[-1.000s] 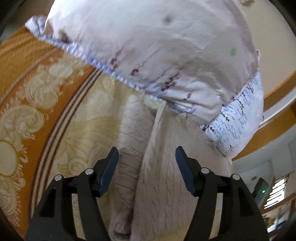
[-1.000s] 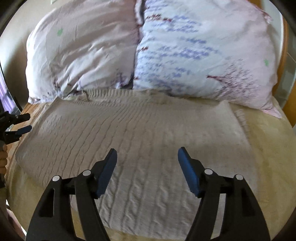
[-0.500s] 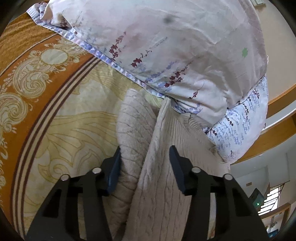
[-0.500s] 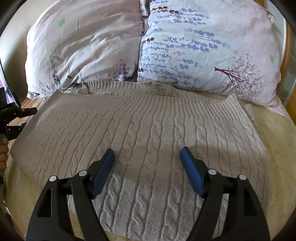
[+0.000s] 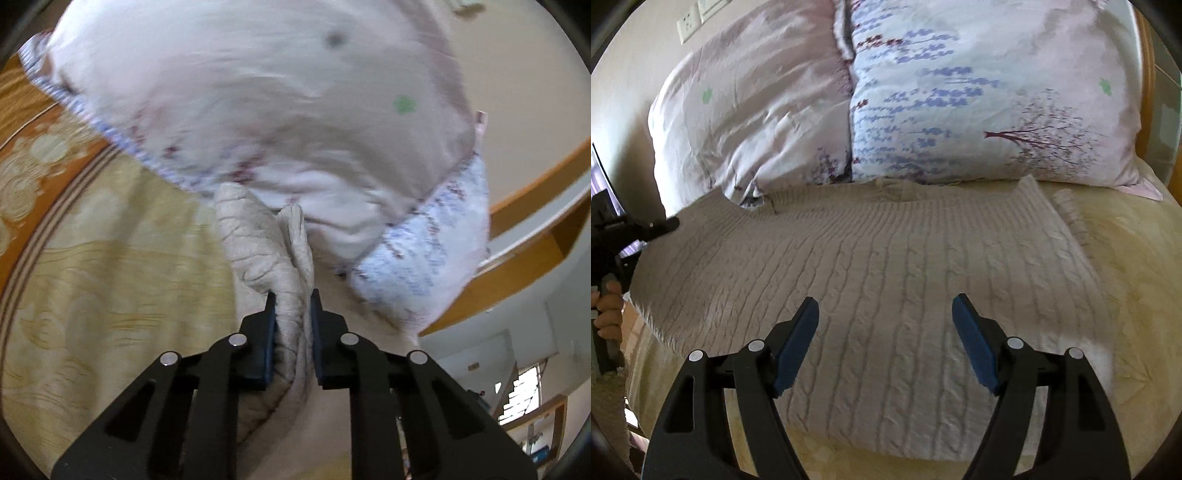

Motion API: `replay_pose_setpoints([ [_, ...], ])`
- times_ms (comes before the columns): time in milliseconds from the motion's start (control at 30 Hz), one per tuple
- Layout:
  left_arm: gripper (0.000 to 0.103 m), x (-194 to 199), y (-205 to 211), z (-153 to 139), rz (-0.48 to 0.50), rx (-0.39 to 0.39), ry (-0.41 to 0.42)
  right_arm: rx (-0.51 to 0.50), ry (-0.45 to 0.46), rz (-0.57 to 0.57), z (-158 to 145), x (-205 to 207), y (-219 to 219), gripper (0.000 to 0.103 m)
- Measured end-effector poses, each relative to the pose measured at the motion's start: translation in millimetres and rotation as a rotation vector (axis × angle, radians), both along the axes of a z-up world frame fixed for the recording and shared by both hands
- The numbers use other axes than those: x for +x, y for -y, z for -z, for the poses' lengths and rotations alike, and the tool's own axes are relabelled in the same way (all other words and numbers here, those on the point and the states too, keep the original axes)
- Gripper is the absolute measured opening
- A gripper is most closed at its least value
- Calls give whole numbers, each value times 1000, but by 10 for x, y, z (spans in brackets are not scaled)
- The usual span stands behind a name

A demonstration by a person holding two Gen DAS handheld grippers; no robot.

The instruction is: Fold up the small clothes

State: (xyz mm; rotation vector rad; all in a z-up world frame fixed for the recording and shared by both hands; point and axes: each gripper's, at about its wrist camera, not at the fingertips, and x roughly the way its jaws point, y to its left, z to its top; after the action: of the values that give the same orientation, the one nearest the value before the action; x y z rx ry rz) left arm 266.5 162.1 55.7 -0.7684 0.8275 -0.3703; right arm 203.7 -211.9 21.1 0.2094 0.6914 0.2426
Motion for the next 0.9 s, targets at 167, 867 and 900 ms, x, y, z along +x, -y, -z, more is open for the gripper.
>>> replay_pose_setpoints([
  [167, 14, 9, 389, -260, 49, -51, 53, 35, 35, 19, -38, -94, 207, 76],
  [867, 11, 264, 2968, 255, 403, -151, -104, 191, 78, 213, 82, -495, 1446, 76],
  [900, 14, 251, 3001, 287, 433, -193, -120, 215, 79, 205, 75, -515, 1491, 76],
])
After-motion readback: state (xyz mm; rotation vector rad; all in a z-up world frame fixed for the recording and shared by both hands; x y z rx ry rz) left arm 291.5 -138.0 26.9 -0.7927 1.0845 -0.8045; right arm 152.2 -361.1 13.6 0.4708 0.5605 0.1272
